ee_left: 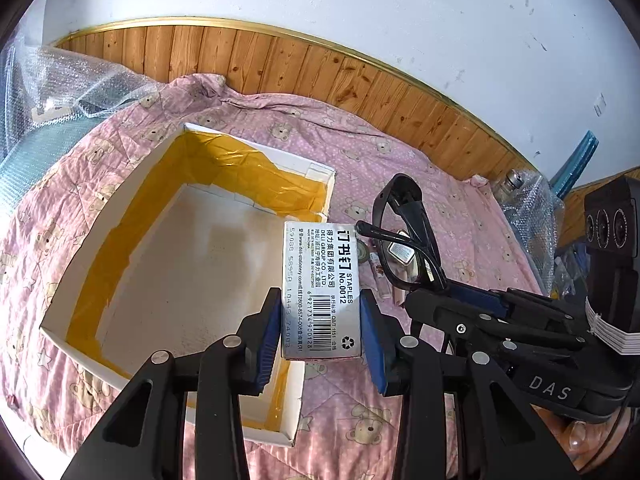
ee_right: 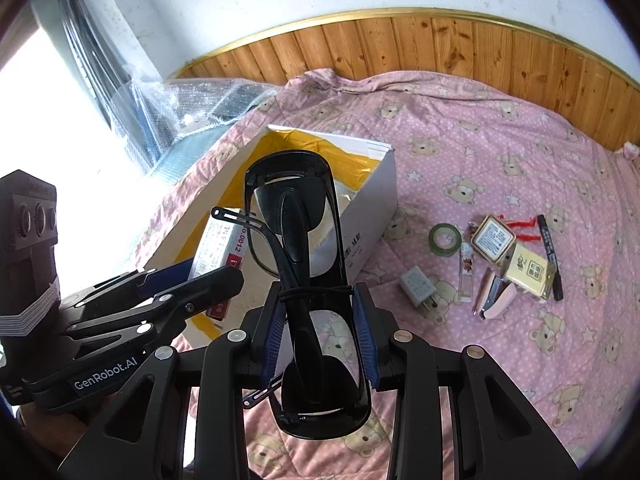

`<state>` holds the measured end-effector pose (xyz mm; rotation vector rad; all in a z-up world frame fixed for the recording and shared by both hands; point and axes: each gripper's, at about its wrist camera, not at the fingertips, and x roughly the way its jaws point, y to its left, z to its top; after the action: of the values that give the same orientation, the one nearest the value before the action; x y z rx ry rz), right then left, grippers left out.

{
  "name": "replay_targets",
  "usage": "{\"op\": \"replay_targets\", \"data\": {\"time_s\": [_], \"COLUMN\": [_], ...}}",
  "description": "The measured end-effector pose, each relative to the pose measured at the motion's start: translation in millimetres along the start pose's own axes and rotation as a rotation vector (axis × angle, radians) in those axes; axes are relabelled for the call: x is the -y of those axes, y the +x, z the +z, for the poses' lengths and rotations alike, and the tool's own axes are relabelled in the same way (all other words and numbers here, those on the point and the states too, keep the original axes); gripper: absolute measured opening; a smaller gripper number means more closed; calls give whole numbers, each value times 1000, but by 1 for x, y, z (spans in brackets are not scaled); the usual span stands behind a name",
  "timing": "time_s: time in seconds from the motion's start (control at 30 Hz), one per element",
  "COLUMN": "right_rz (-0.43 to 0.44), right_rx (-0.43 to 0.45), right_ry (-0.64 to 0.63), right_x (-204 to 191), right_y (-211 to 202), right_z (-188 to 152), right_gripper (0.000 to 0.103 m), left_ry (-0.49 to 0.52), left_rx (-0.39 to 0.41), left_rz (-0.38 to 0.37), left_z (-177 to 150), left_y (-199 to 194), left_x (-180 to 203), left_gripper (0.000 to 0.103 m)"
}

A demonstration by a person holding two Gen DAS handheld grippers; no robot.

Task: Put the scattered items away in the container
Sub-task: 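Carry the sunglasses and staples box over the yellow-lined cardboard box with both grippers, then open both grippers to drop the sunglasses and staples box into the box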

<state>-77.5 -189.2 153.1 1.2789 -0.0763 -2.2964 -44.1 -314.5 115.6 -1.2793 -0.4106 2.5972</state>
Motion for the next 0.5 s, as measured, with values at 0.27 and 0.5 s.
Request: {"op": "replay_targets", "data": {"time_s": [0.27,0.5], "right_rz": [21,37], "right_rx": [-8,-14], "right_ry": [-25,-56], "right_x": [-16,-32], "right_y": [16,32], "right_z": [17,34], "right_gripper": [35,35], "left_ry": [-17,-33], "left_rx": [10,10], "left_rz": [30,60], "left_z": [11,20], "left_y": [-2,2], "left_x": [-19,-37], "left_gripper": [39,39]}}
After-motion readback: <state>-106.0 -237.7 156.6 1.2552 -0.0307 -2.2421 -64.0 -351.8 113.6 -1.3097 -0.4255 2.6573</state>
